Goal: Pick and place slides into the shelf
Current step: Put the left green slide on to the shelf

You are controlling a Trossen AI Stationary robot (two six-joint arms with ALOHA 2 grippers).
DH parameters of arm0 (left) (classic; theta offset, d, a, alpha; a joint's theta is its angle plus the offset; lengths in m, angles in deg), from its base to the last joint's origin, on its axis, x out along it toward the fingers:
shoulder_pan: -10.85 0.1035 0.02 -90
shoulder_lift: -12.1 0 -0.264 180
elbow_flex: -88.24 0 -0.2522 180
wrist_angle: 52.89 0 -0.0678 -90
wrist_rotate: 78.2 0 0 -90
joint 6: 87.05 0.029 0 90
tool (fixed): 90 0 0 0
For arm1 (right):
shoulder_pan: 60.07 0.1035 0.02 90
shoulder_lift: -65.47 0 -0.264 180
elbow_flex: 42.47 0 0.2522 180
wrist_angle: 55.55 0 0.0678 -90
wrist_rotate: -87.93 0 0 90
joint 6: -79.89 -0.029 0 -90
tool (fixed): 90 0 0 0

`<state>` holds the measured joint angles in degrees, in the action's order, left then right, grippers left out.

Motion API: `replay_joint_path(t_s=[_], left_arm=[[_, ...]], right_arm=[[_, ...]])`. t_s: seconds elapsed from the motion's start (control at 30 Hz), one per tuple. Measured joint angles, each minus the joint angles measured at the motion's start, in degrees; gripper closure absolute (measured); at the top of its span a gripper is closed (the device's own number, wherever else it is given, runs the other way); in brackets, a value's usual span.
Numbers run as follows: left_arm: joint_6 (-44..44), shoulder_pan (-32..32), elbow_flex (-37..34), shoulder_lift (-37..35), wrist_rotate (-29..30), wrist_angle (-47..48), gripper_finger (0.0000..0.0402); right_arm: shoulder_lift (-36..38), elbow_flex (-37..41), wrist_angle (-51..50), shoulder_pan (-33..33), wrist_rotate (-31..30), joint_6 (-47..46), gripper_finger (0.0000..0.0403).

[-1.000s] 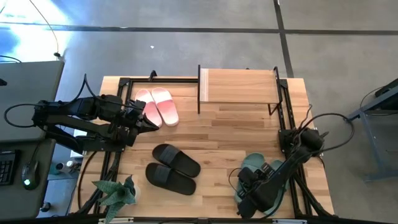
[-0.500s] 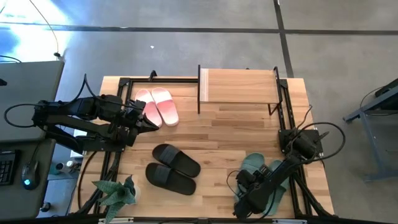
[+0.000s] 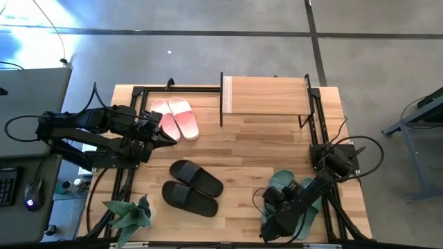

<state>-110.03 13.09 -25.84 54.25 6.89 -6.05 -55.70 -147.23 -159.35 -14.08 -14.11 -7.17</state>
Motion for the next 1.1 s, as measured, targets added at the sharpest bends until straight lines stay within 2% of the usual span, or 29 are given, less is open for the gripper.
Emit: replay_joint_path(t_s=[0.13,0.4,0.6,0.73,0.93,1.1], left_arm=[[-0.02,-0.02,0.02,0.00,0.00,0.00,0.0401],[0.00,-0.02,0.02,0.00,0.00,0.00,0.0401],[0.00,0.00,0.02,0.00,0.00,-0.01,0.0401],[-0.01,-0.01,0.00,-0.02,0.00,-0.01,0.0401],[0.00,-0.02,0.00,-0.02,0.00,0.00,0.0401],[0.00,0.00,0.00,-0.02,0.00,0.00,0.0401]], right_arm=[[0.00,0.00,0.07,-0.30,-1.88,0.15,0.0294],[0.00,0.00,-0.09,-1.05,-3.18,0.81,0.0395],[0.64,-0.46,-0.10,-1.57,-3.32,1.92,0.0400],[2.18,-3.21,-0.02,-2.29,-5.98,3.38,0.0401],[6.05,-9.21,0.06,-4.41,-15.32,6.86,0.0402],[9.41,-16.47,-0.01,-7.40,-25.58,14.95,0.0402]])
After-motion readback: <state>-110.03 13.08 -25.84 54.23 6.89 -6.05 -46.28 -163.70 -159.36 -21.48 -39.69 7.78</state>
